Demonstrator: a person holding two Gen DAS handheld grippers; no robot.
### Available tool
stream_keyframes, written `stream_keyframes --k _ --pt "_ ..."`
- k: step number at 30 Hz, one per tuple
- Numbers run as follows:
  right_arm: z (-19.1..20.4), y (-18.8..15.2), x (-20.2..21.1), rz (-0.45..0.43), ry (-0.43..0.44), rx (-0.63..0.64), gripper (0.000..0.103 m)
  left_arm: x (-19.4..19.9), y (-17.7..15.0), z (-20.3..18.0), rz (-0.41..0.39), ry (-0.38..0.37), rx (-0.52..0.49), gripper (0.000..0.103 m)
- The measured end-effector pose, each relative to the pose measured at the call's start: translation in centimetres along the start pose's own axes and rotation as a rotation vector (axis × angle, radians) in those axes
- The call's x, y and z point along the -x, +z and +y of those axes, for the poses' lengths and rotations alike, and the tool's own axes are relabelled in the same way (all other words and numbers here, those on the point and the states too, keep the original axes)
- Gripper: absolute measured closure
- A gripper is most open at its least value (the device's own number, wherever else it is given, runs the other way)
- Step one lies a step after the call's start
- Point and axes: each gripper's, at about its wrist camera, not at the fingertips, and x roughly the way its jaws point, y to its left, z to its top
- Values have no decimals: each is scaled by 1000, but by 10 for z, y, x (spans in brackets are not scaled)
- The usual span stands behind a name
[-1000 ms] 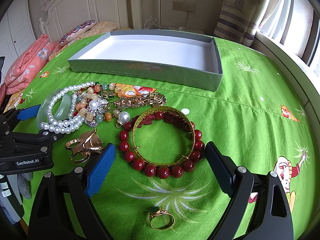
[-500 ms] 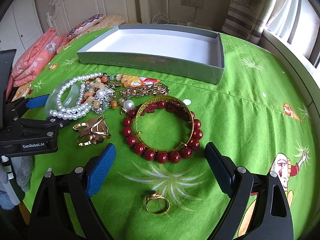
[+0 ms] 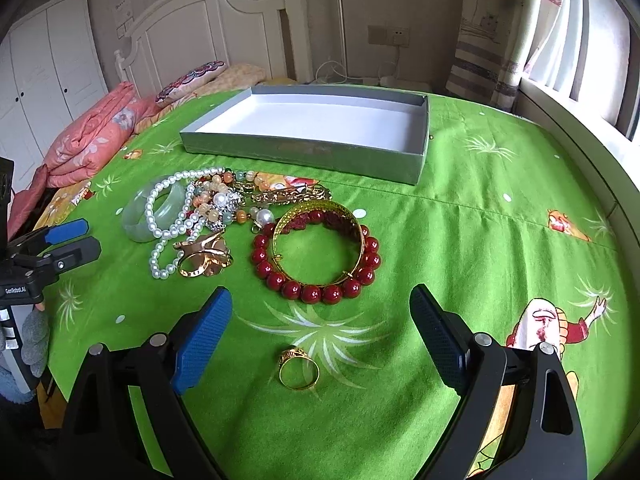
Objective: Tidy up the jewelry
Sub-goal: 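Grasp the pearl necklace with the left tool while the right tool grasps the jade bangle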
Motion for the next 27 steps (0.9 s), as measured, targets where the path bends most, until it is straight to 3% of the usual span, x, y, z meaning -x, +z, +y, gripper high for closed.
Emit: stream_keyframes --k 4,10,16,18,23,27 --pt "-3 -1 9 -58 -1 -24 16 -1 15 -13 -9 -36 -11 4" --pt "-16 -2 21 -121 41 -78 19 -28 49 -35 38 -53 -37 23" --pt "-15 -3 24 -132 49 -72 19 -67 60 -31 130 -72 36 59" --pt "-15 -3 24 -133 52 -71 19 -77 59 -29 162 -118 51 85" --pt "-13 -4 24 -134 49 -64 19 -66 61 -39 106 -108 26 93" --pt "-9 -5 24 -136 42 -49 19 -47 74 -42 53 -168 25 96"
